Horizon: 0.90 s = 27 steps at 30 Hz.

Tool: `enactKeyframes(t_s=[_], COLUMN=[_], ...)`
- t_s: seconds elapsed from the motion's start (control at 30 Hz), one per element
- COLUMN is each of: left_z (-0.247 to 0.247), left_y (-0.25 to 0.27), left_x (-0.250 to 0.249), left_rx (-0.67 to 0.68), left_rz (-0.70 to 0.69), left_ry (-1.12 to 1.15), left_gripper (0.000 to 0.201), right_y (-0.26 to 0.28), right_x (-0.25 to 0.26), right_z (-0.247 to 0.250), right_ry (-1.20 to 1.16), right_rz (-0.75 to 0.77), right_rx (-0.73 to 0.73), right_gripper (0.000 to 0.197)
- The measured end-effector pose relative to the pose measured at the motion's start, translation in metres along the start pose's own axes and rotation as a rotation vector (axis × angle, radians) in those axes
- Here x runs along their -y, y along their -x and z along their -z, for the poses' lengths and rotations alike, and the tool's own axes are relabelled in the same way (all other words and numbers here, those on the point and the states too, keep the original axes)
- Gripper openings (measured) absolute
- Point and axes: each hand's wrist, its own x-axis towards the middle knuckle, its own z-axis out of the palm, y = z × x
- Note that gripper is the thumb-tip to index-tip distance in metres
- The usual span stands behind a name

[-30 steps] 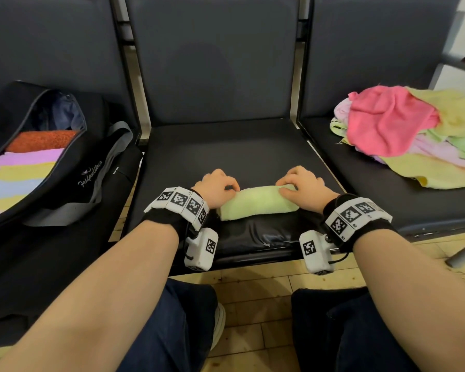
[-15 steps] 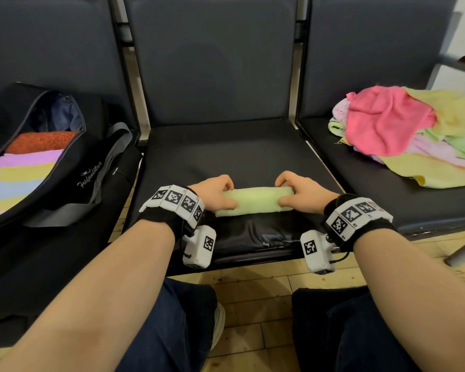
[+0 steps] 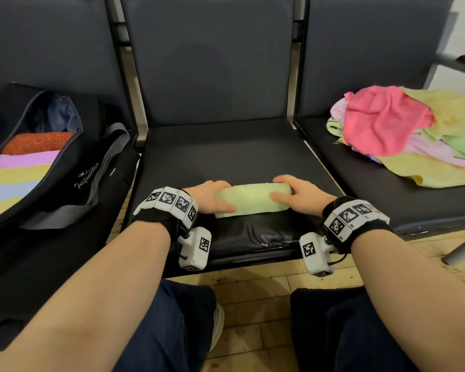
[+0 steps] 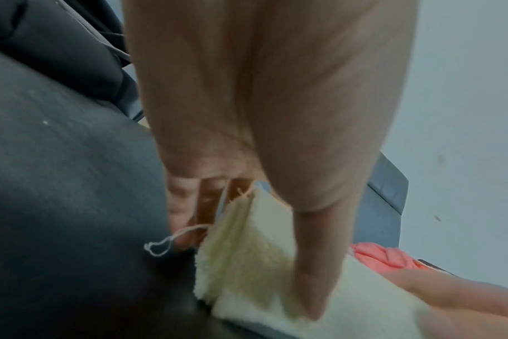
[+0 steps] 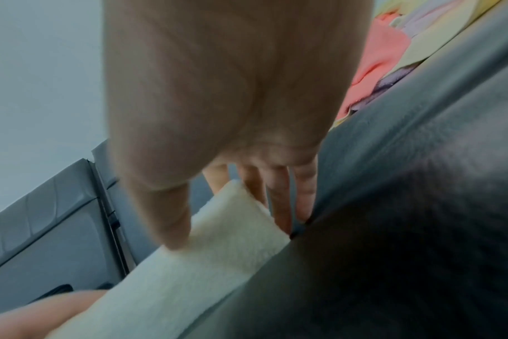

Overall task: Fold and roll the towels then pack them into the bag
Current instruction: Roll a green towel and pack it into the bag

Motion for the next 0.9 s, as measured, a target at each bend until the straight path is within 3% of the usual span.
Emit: enactKeyframes(t_s=[0.13, 0.27, 0.37, 0.43, 0.53, 0.63, 0.7, 0.8, 0.9], left_z=[0.001, -0.001, 0.002, 0.007, 0.012, 0.014, 0.013, 0.013, 0.016], left_y=[0.003, 0.001, 0.001, 0.000, 0.000, 0.001, 0.001, 0.002, 0.005], left_x=[-0.001, -0.001, 0.005, 0.007, 0.002, -0.005, -0.009, -0.014, -0.019], left_rx=[0.039, 0.042, -0.070, -0.163, -0.228, -0.235, -0.241, -0.237, -0.231], left_rz=[-0.028, -0.009, 0.018, -0.007, -0.033, -0.023, -0.017, -0.008, 0.019], left_ry=[0.011, -0.037, -0.005, 0.149, 0.537, 0.968, 1.099, 1.208, 1.359], left_gripper=[0.070, 0.070, 0.074, 0.067, 0.046, 0.053, 0.056, 0.043, 0.023], right_y=[0.003, 0.001, -0.001, -0.003, -0.006, -0.007, -0.006, -0.005, -0.002], right_x=[-0.002, -0.004, -0.003, -0.004, -0.005, -0.004, -0.004, -0.003, 0.003], right_z=[0.001, -0.001, -0.001, 0.003, 0.009, 0.012, 0.012, 0.013, 0.017], right_ry=[0.000, 0.030, 0.073, 0.036, -0.173, -0.448, -0.577, -0.724, -0.929], right_rz=[-0.006, 0.003, -0.006, -0.002, 0.042, 0.089, 0.079, 0.058, 0.012], right_rx=[0.087, 0.070, 0.011, -0.086, -0.233, -0.309, -0.325, -0.296, -0.227], right_gripper=[0.066, 0.063, 0.073, 0.078, 0.069, 0.053, 0.051, 0.053, 0.029])
